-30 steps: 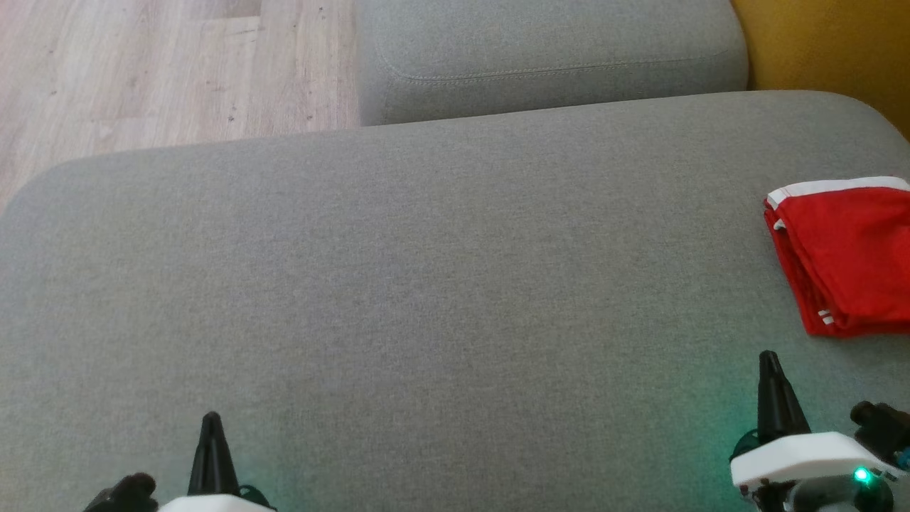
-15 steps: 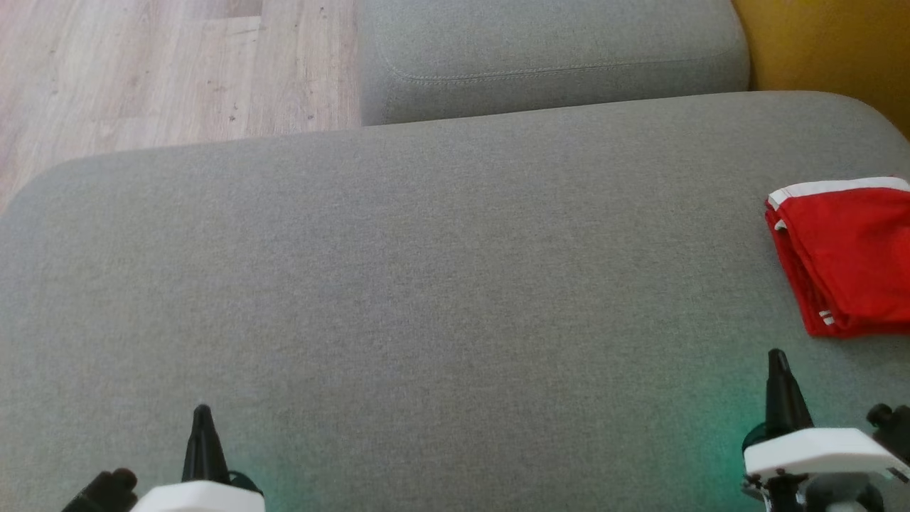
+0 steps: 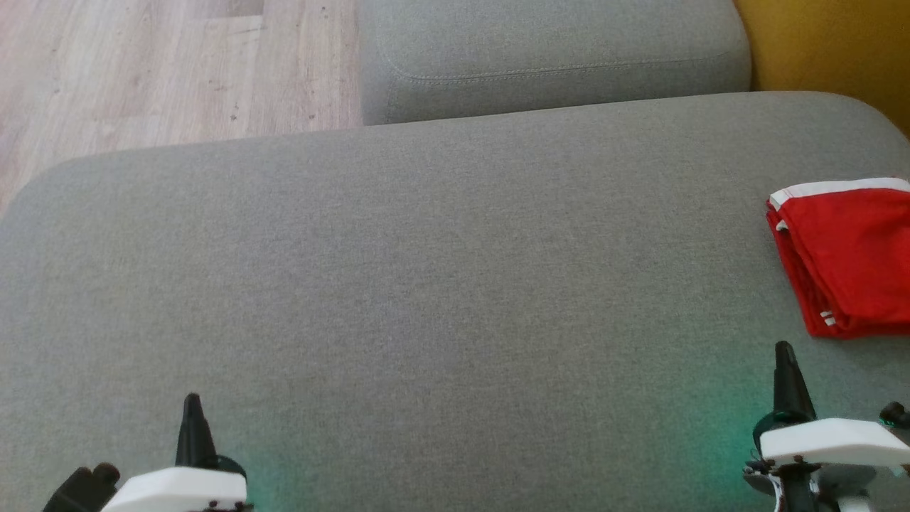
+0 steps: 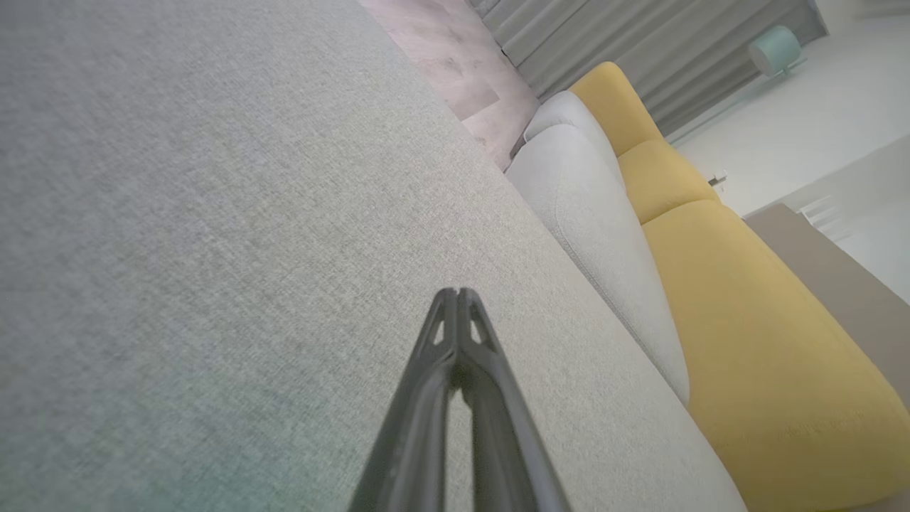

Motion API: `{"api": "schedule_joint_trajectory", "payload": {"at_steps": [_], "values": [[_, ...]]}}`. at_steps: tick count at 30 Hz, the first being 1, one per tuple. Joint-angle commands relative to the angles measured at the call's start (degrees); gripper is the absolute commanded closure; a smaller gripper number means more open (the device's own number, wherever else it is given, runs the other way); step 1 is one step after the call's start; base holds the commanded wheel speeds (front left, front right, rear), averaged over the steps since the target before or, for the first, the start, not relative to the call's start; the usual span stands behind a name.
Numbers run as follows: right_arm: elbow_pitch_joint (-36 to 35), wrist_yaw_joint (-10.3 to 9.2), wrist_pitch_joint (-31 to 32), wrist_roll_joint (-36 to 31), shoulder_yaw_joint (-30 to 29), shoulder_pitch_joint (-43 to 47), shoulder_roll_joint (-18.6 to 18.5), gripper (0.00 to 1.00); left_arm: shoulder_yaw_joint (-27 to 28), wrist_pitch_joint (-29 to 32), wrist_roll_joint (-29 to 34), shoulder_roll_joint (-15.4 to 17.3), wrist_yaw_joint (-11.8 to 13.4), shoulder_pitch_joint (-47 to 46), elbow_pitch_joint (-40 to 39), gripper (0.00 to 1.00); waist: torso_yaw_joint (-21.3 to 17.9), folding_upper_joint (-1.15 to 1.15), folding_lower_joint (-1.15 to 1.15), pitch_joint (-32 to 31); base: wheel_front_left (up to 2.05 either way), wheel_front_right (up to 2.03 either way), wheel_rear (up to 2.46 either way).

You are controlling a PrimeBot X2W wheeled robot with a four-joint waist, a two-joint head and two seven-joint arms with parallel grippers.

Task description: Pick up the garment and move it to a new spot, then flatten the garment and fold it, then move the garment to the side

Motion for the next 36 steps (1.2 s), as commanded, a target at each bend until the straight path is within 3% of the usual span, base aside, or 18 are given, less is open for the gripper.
{"api": "schedule_joint_trajectory", "payload": {"at_steps": [1, 36], "values": [[-2.2, 0.27, 0.6, 2.0, 0.3, -3.4, -0.2, 1.00, 1.6, 0.5, -1.7, 0.1, -0.7, -3.1, -2.0, 1.00, 0.0, 0.00, 0.00, 0.0, 0.00, 0.00, 0.00], [-3.5, 0.38, 6.0, 26.3, -0.9, -6.0, -0.3, 1.00, 4.8, 6.2, -23.7, 0.1, -3.3, -6.8, -2.5, 1.00, 0.3, 0.00, 0.00, -0.1, 0.00, 0.00, 0.00]]}}
